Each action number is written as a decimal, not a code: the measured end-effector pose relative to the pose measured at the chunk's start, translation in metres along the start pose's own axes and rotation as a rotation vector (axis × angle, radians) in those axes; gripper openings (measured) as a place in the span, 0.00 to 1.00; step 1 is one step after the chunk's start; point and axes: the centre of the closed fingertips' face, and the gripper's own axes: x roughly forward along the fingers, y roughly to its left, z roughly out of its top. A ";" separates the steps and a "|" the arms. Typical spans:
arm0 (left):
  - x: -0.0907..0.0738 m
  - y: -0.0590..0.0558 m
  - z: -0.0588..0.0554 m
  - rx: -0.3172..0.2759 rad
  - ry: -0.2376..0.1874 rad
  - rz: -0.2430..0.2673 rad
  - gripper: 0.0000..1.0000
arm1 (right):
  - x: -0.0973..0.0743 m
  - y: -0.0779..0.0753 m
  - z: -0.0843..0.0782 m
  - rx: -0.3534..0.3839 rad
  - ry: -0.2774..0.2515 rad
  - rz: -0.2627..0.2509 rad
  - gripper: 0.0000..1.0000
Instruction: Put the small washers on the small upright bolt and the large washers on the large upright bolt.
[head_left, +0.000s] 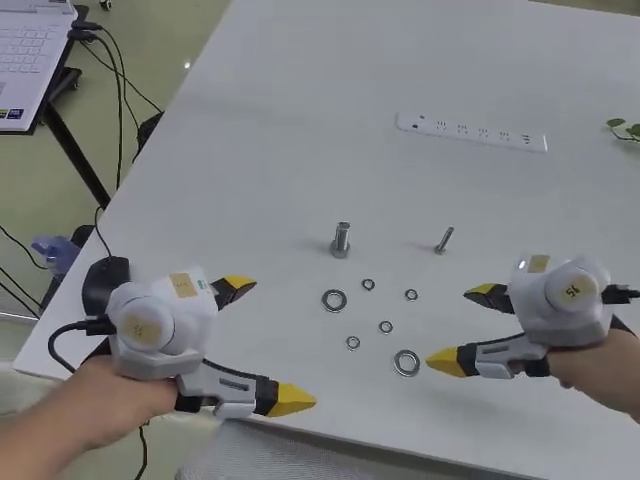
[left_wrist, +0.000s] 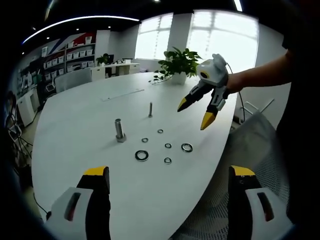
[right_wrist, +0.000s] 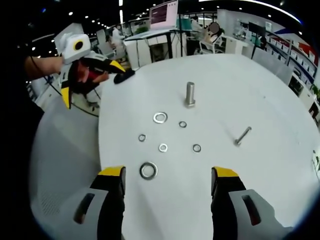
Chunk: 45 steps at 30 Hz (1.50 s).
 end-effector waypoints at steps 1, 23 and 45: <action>0.000 0.001 0.000 0.004 0.001 0.001 0.99 | 0.001 -0.002 0.001 -0.006 0.000 -0.002 0.71; 0.003 0.006 0.000 0.037 0.027 0.011 0.98 | 0.033 -0.030 0.010 -0.129 0.130 0.014 0.52; 0.005 0.019 -0.011 0.081 0.061 0.060 0.97 | 0.059 -0.037 0.009 -0.215 0.239 0.051 0.41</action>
